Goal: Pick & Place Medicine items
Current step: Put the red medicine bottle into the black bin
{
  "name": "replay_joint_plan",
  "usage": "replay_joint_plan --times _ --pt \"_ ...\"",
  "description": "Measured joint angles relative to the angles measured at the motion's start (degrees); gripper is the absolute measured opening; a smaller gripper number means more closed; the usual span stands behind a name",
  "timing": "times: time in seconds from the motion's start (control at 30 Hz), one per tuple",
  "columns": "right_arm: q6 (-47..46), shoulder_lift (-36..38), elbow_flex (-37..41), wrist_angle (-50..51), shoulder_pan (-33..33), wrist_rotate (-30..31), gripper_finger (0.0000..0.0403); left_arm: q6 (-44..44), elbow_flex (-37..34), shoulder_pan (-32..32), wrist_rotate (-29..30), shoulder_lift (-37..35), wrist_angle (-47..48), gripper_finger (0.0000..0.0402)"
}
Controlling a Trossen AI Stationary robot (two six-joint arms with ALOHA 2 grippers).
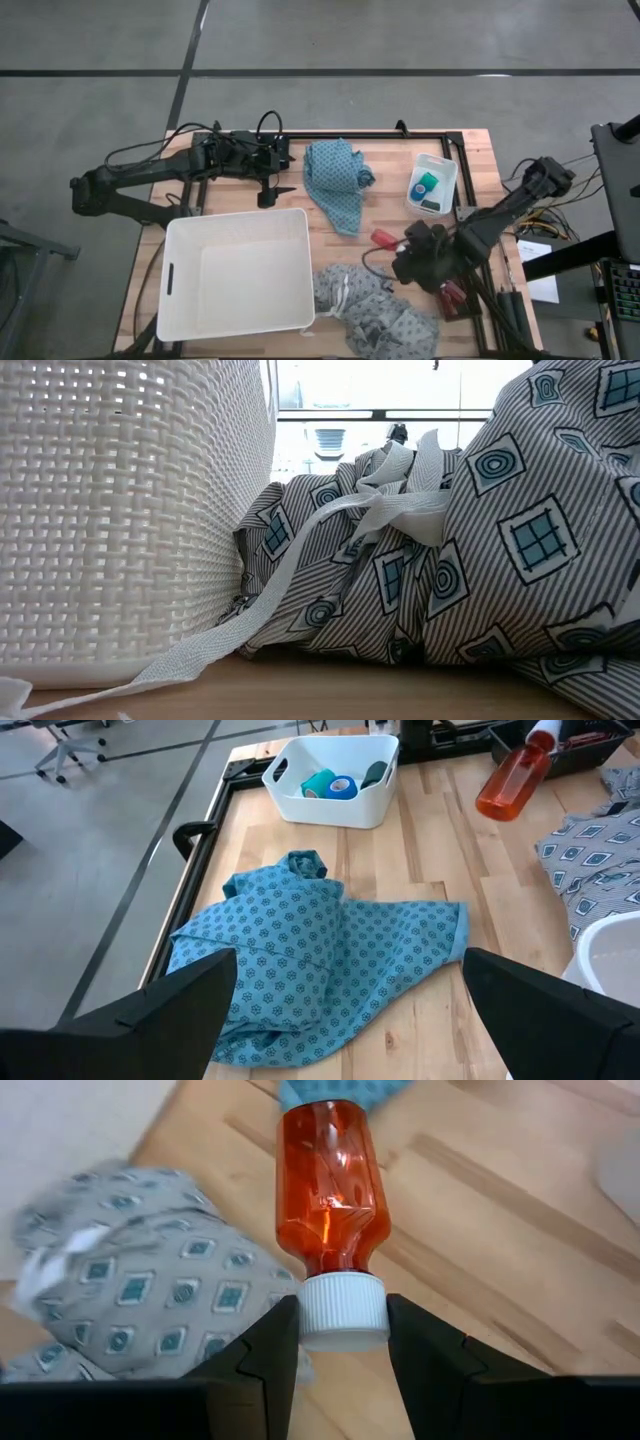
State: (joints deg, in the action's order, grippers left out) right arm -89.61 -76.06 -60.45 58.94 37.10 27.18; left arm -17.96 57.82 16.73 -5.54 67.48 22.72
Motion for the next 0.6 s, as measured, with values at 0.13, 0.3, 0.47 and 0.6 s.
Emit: replay_joint_plan --times 0.13,0.3,0.47,0.6 --pt "-6.51 -5.61 -7.02 9.75 3.07 -0.06 0.0132 0.00 0.00 -0.01 0.00 0.00 0.00 0.0393" --pt "-16.64 -12.29 -15.11 21.08 7.00 -2.09 0.0132 0.00 0.00 0.00 0.00 0.00 -0.02 0.0393" --pt "-26.13 -17.61 -19.65 27.80 10.48 -7.46 0.0132 0.00 0.00 -0.01 0.00 0.00 -0.02 0.0393" --pt "-33.29 -20.14 -20.37 29.19 13.14 -14.08 0.0132 0.00 0.00 -0.02 0.00 0.00 -0.04 0.0393"
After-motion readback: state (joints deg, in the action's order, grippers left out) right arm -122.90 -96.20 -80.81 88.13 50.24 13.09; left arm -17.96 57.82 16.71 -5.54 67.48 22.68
